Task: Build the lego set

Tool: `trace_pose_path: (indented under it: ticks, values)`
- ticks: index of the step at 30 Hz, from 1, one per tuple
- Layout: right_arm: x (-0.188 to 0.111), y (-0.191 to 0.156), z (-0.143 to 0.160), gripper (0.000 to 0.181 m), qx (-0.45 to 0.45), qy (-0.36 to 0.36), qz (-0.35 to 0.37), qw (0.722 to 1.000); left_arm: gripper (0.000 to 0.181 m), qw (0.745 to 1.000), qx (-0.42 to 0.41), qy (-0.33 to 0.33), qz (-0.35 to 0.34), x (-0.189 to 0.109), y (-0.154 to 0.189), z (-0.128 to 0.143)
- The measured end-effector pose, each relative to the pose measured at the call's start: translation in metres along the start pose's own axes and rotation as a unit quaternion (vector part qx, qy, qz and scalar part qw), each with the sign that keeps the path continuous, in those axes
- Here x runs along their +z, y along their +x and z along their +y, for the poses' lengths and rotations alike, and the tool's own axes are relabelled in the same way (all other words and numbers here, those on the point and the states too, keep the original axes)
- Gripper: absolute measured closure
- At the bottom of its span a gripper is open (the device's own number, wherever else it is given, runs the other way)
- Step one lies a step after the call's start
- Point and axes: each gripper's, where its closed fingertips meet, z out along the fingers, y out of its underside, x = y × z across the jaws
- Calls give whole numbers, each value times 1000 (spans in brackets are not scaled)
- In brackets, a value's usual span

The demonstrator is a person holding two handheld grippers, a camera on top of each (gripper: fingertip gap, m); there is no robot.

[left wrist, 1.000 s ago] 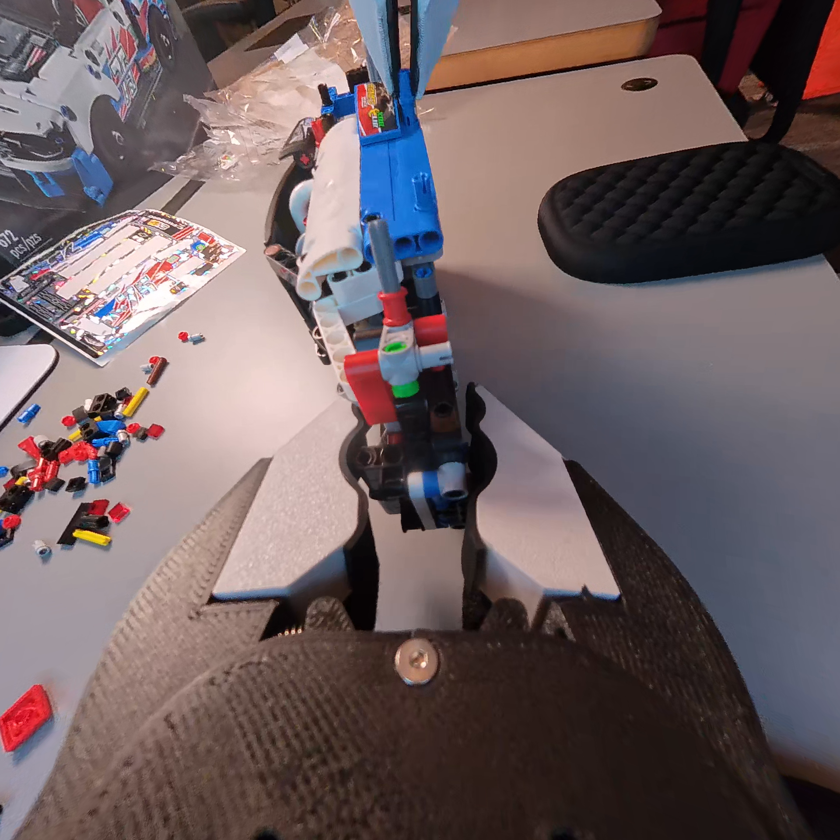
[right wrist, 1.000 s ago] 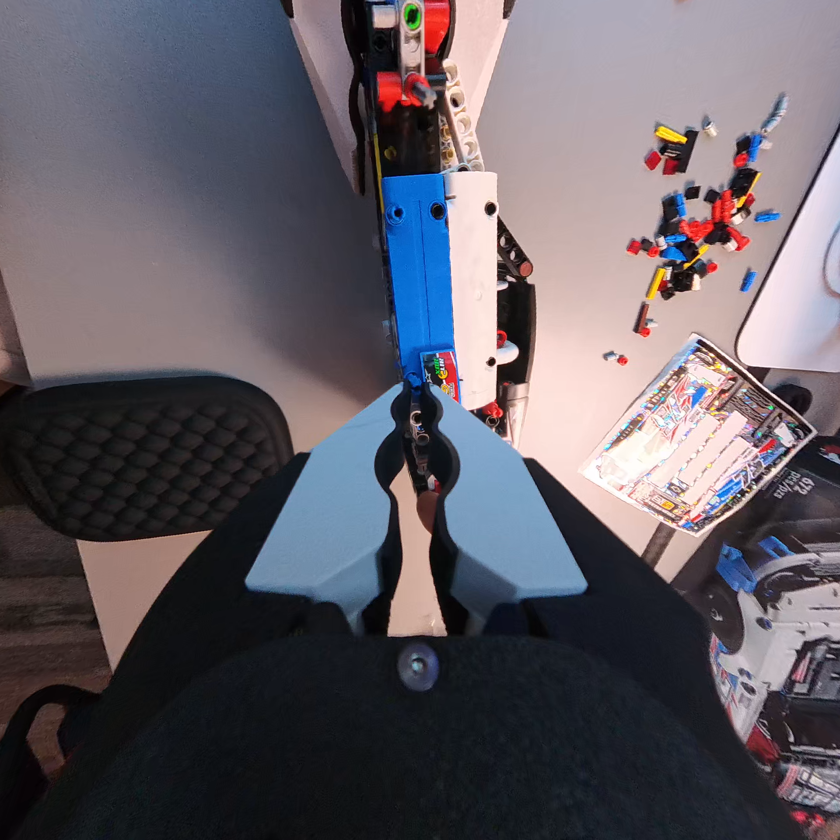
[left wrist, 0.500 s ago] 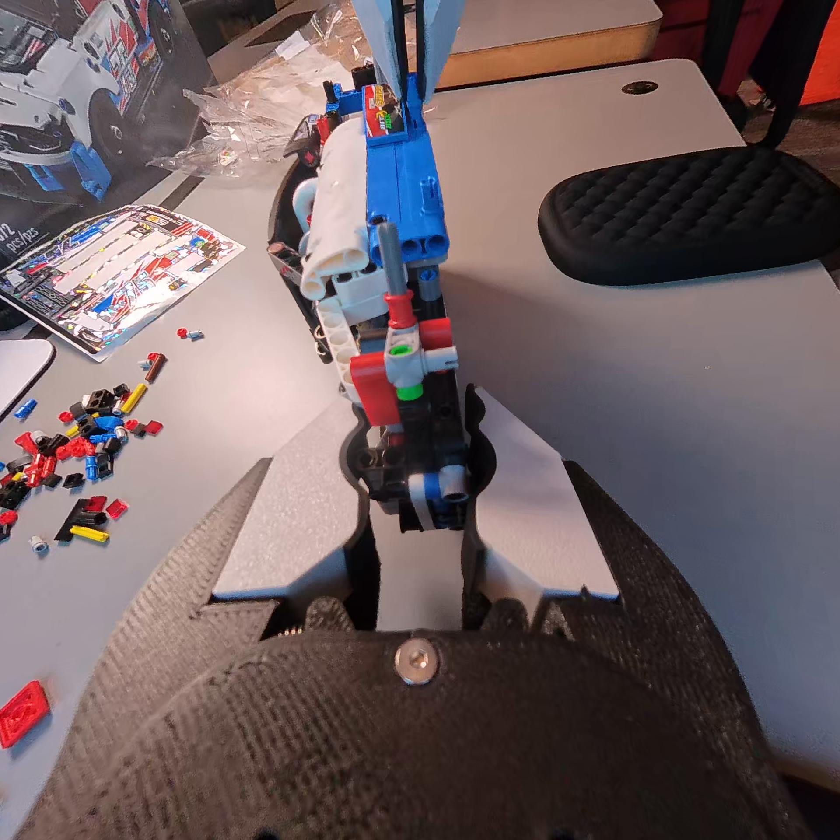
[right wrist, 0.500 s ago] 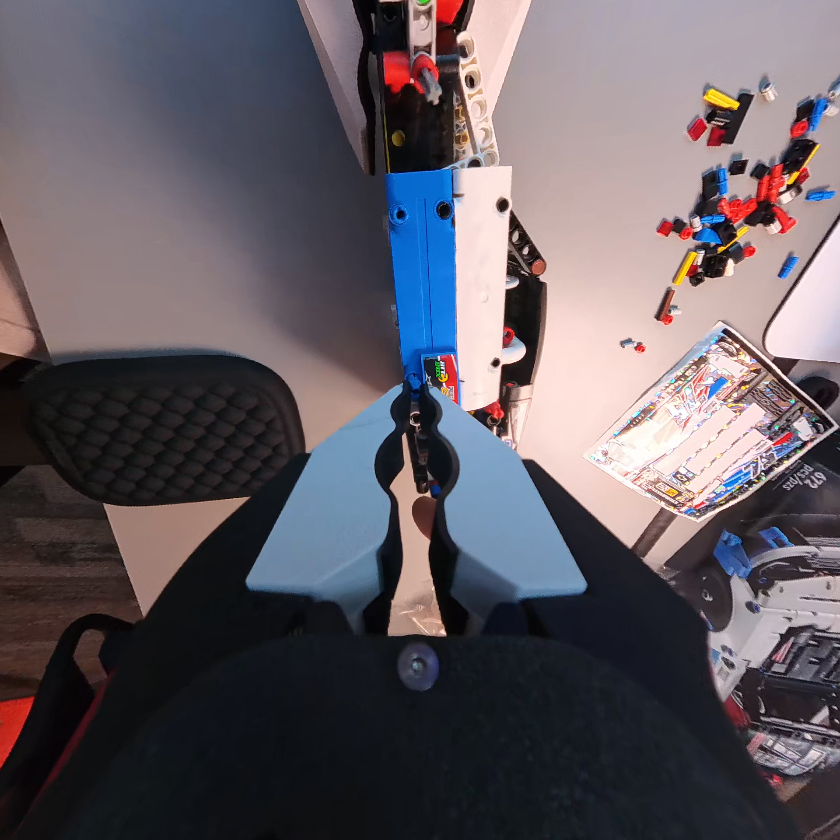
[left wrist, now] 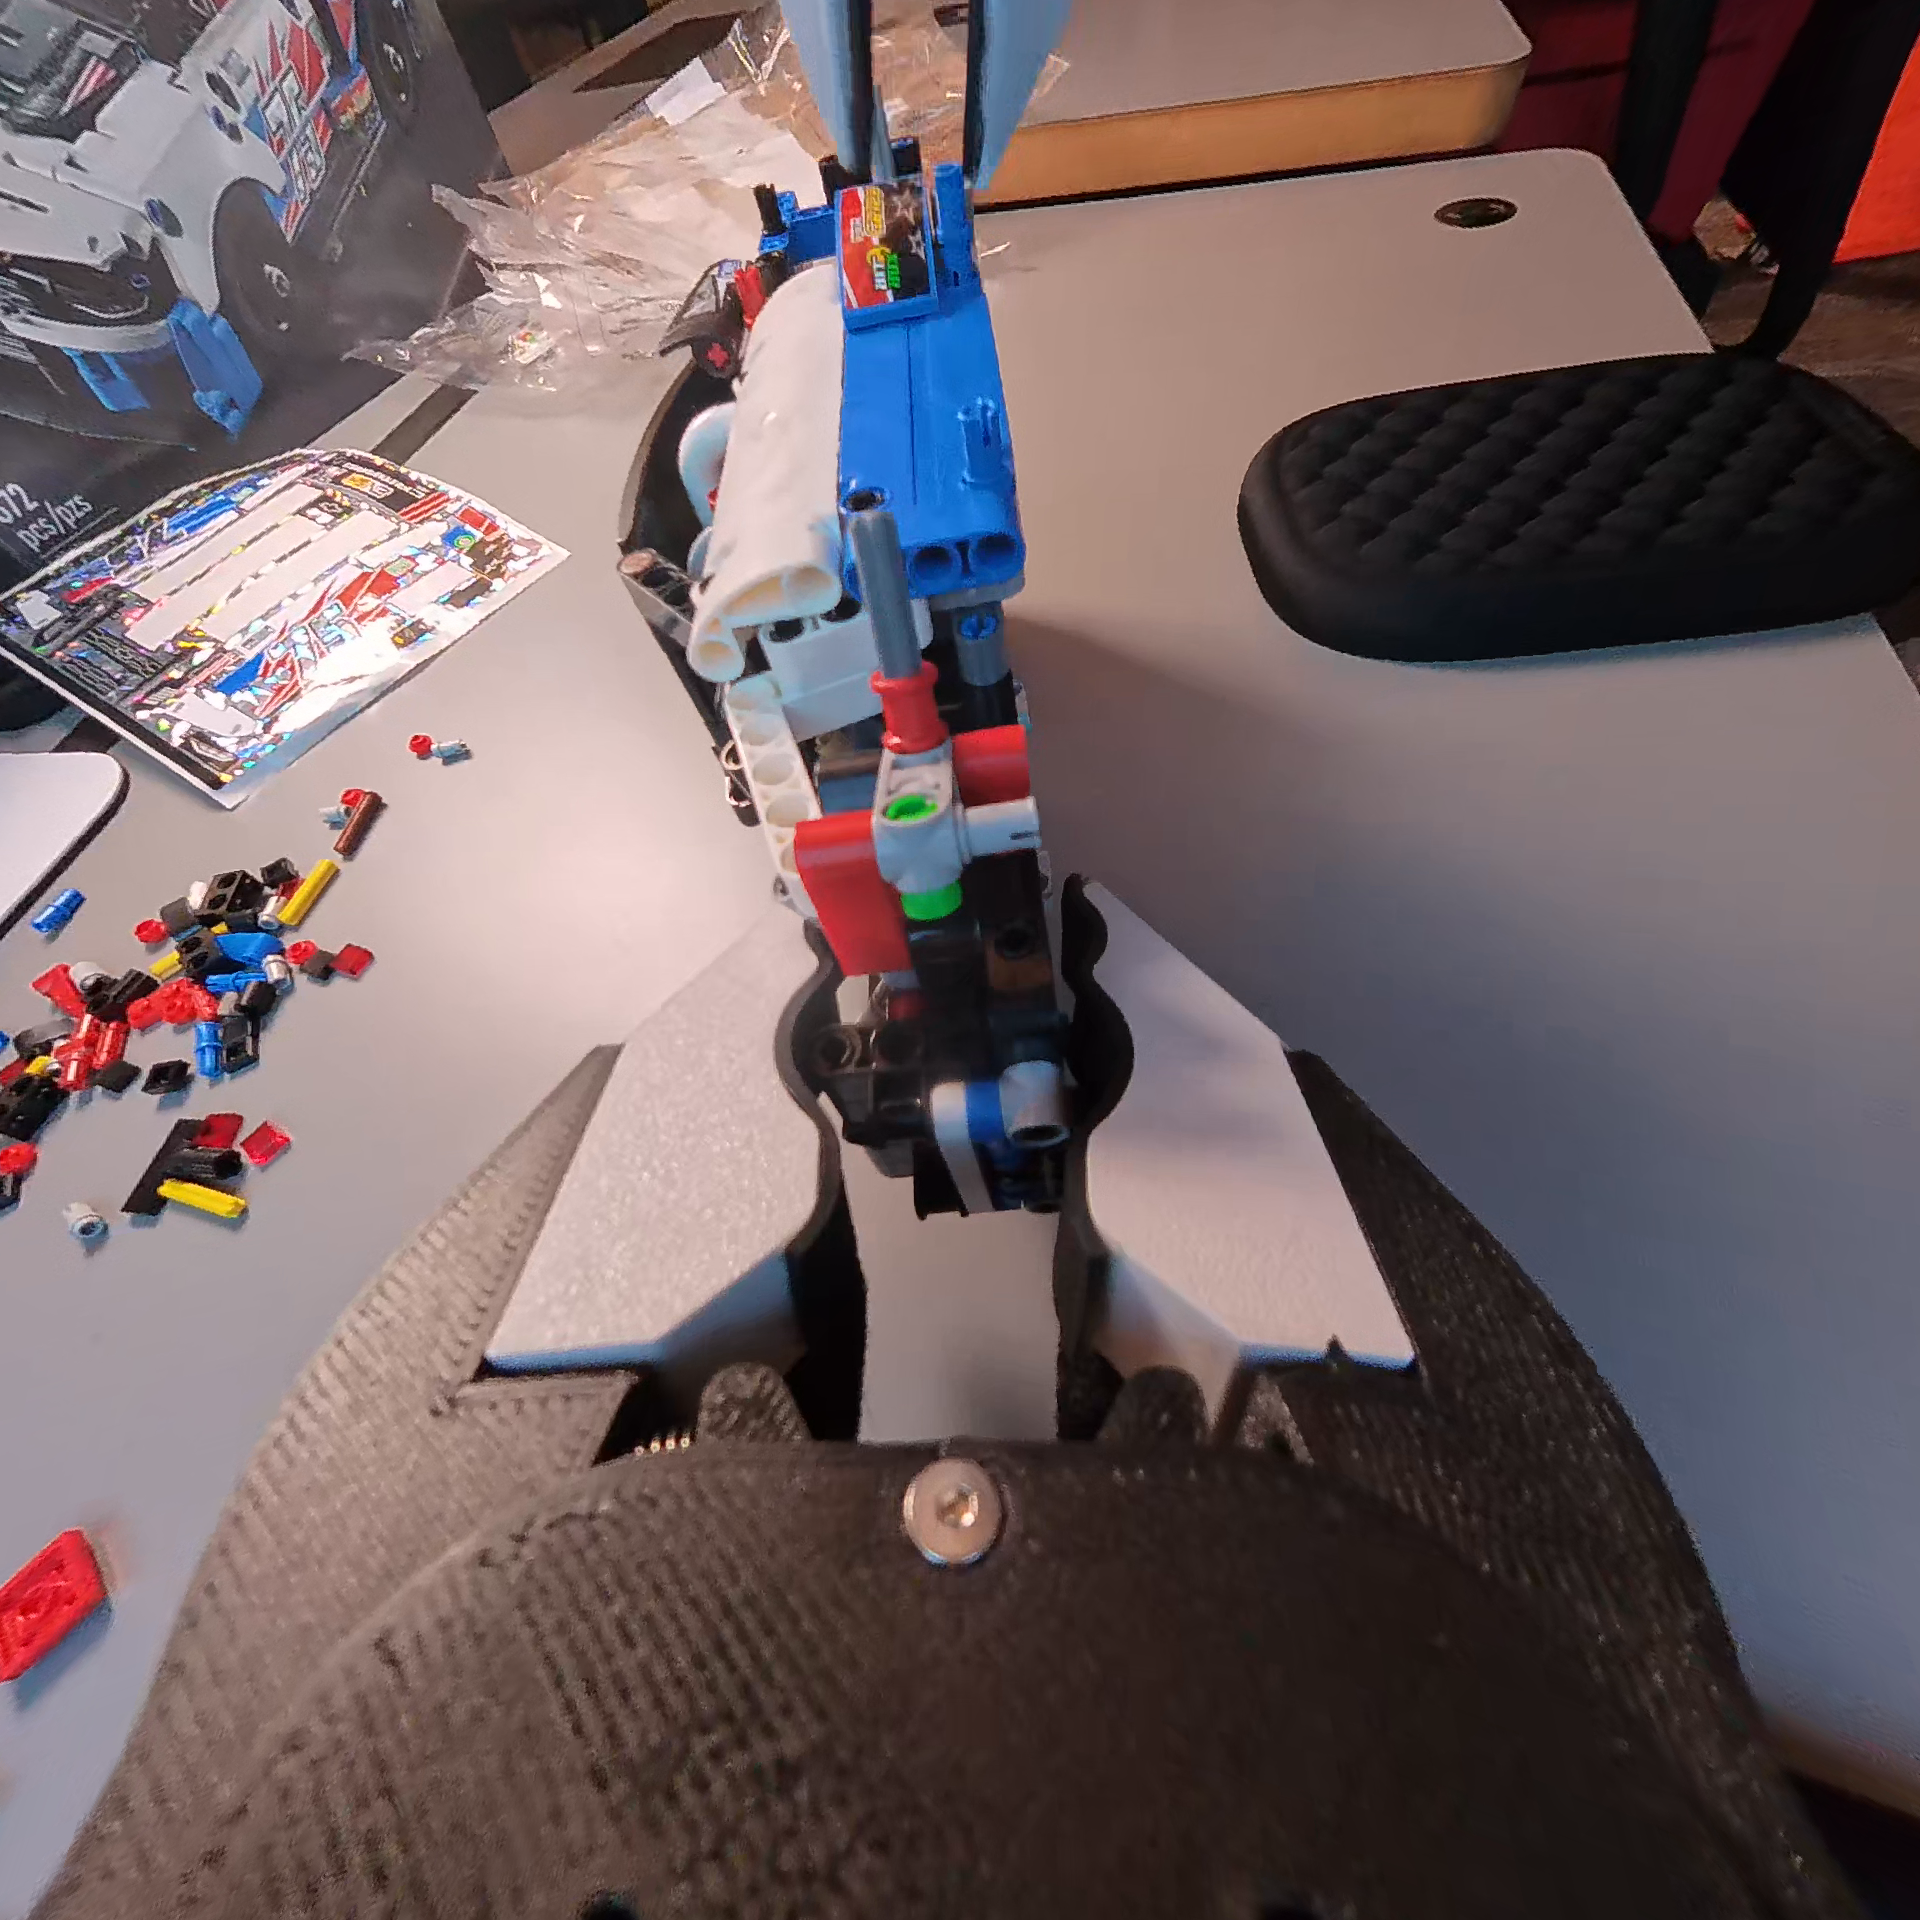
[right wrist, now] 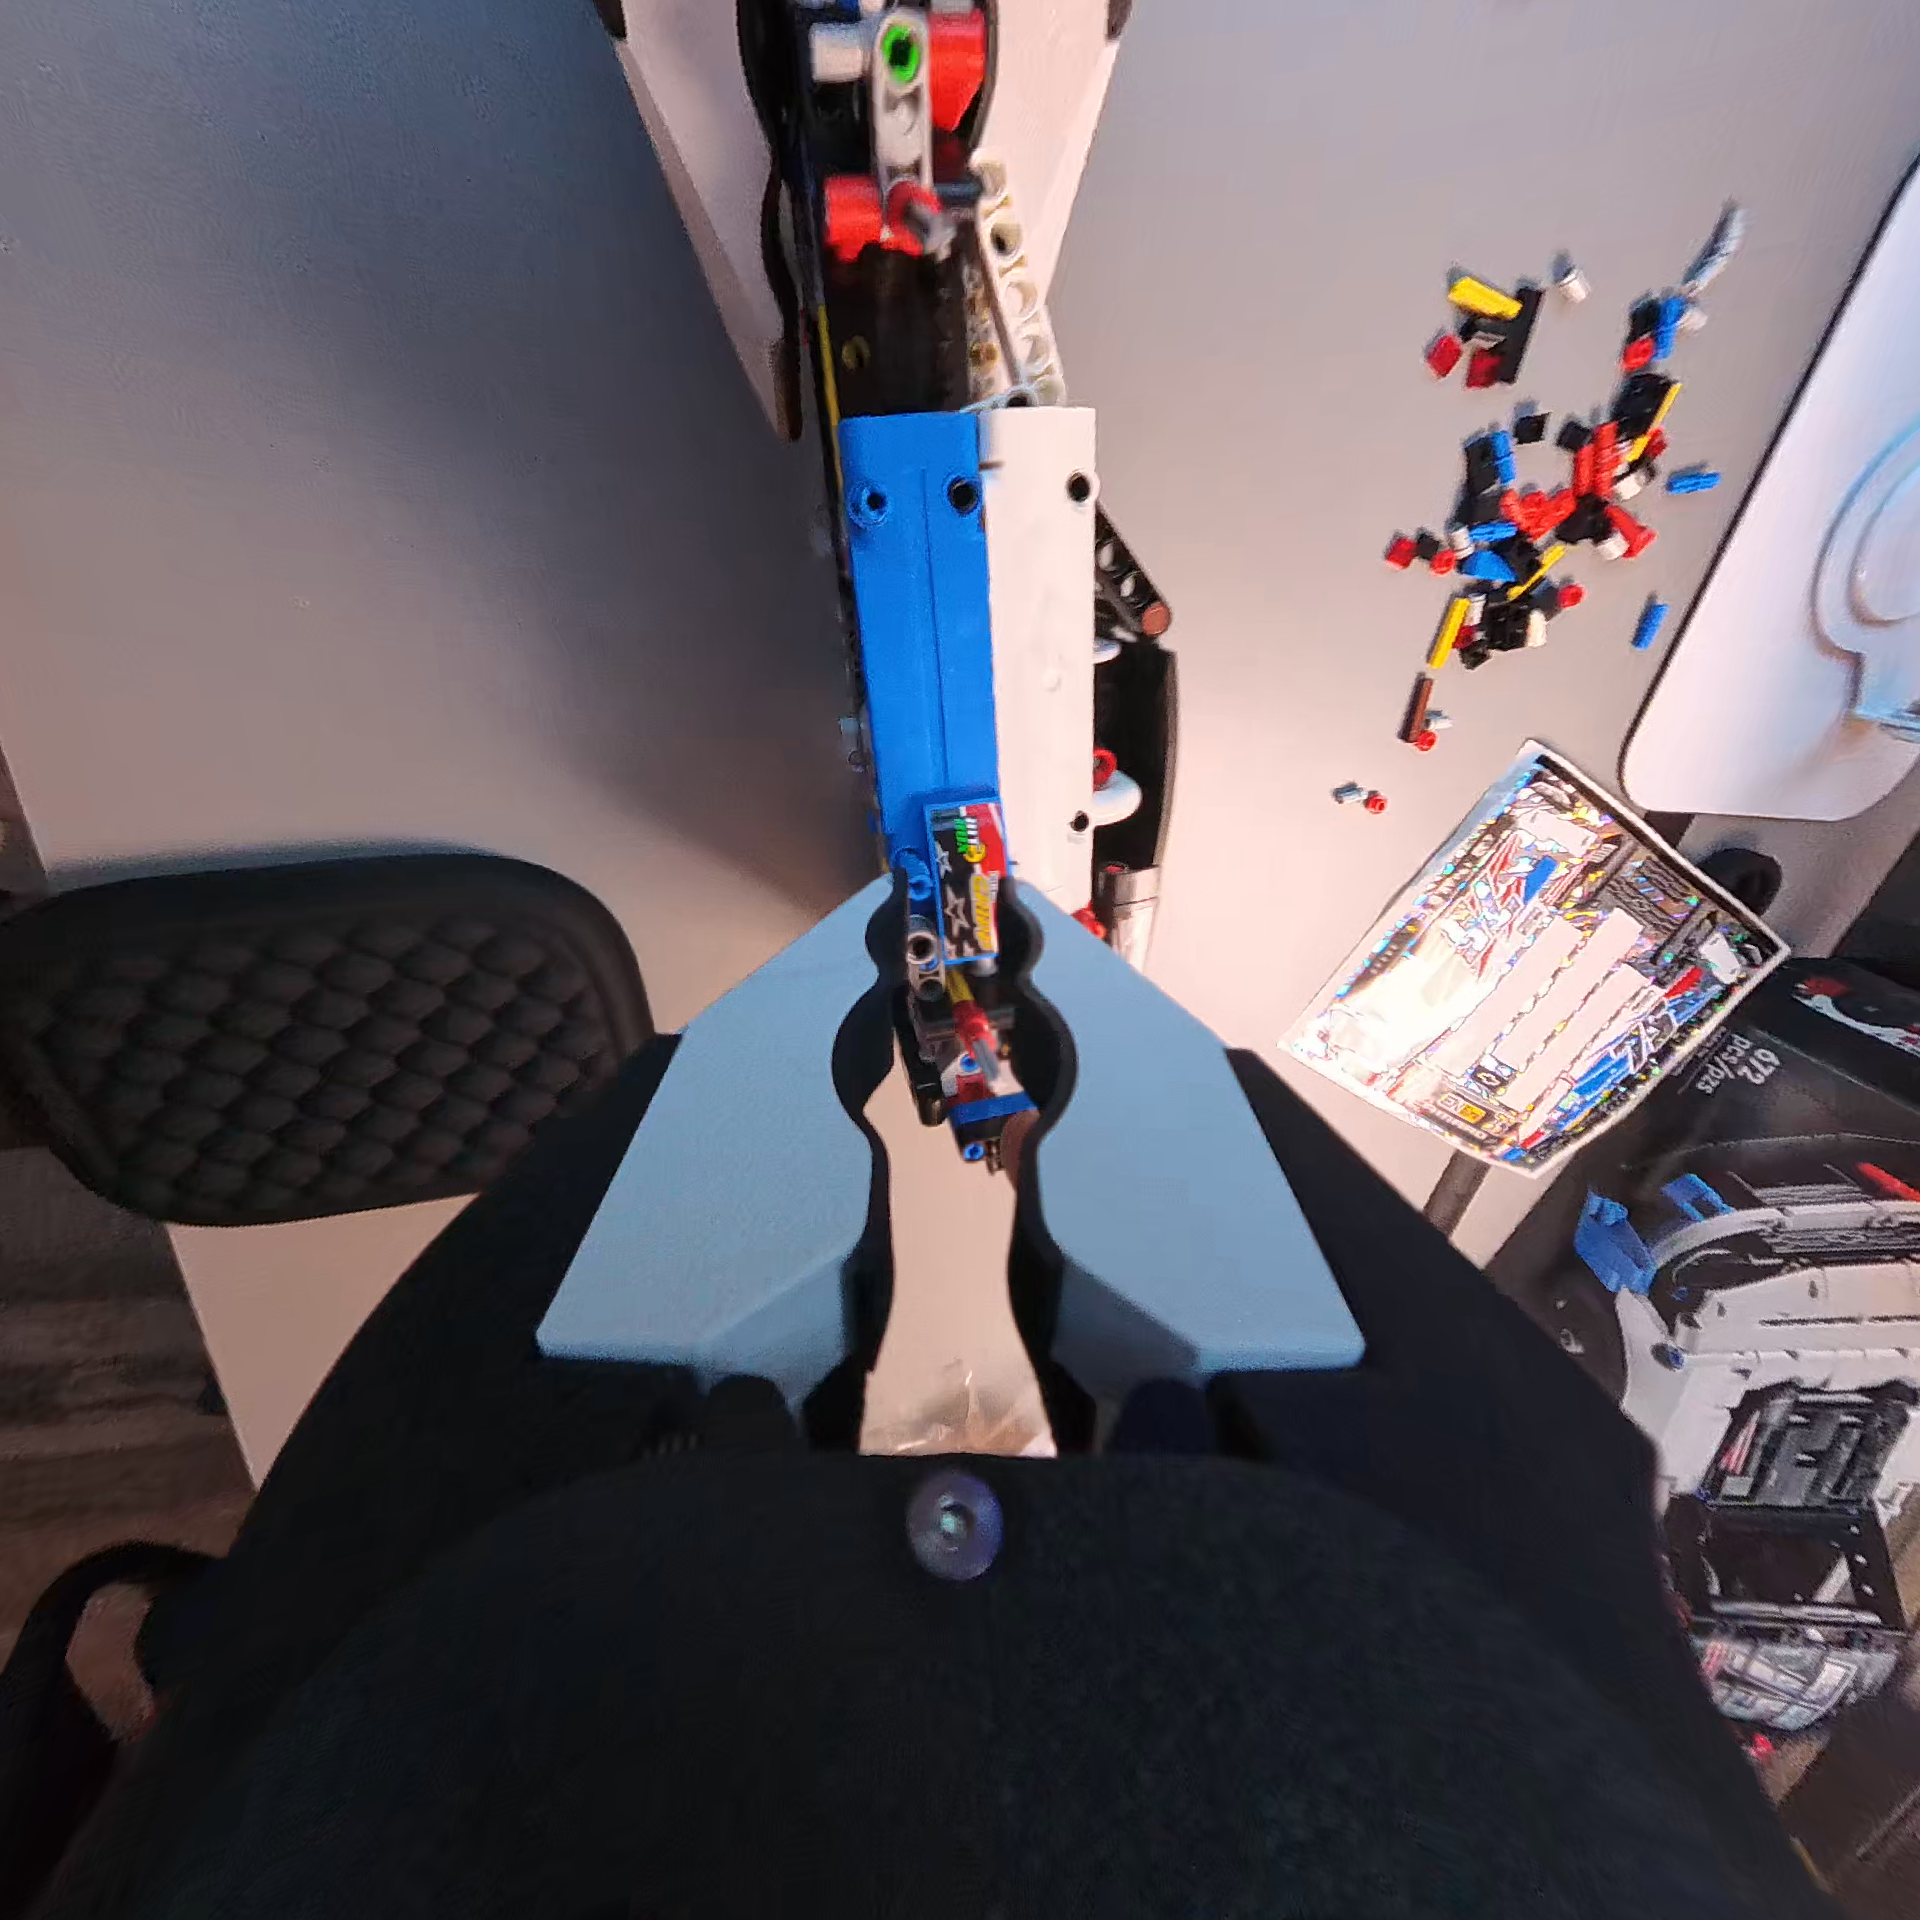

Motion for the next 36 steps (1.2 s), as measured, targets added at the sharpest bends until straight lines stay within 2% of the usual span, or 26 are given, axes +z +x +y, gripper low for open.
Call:
trace_pose_path:
  ticks: [3, 8, 21, 24, 26, 28, 32, 36]
  values:
    - [-10, 2, -4, 171, 7, 17, 3, 1000, 141, 1000, -2, 0, 0, 0, 0, 0]
    - [0, -5, -2, 181, -3, 2, -8, 1000, 141, 1000, 4, 0, -1, 0, 1, -1]
    - [2, -11, 0, 181, 6, -15, -30, 999, 142, 1000, 3, 3, 0, -1, 1, -1]
    - [11, -29, 2, 181, 4, -26, -75, 997, 145, 1000, 21, 6, -11, -1, 1, -3]
    - [13, -18, 1, 181, -32, -36, -18, 999, 145, 999, 27, -3, -34, -2, -6, 0]
    - [10, -19, -8, 181, -9, -9, -30, 999, 145, 1000, 3, 9, -12, -4, -4, -2]
    - [5, -12, -14, 177, -3, 28, 11, 1000, 146, 1000, -19, 17, 15, -3, 3, -5]
    - [-12, 12, -16, 151, 10, 102, 181, 978, 146, 995, -87, 27, 31, -6, -2, -7]
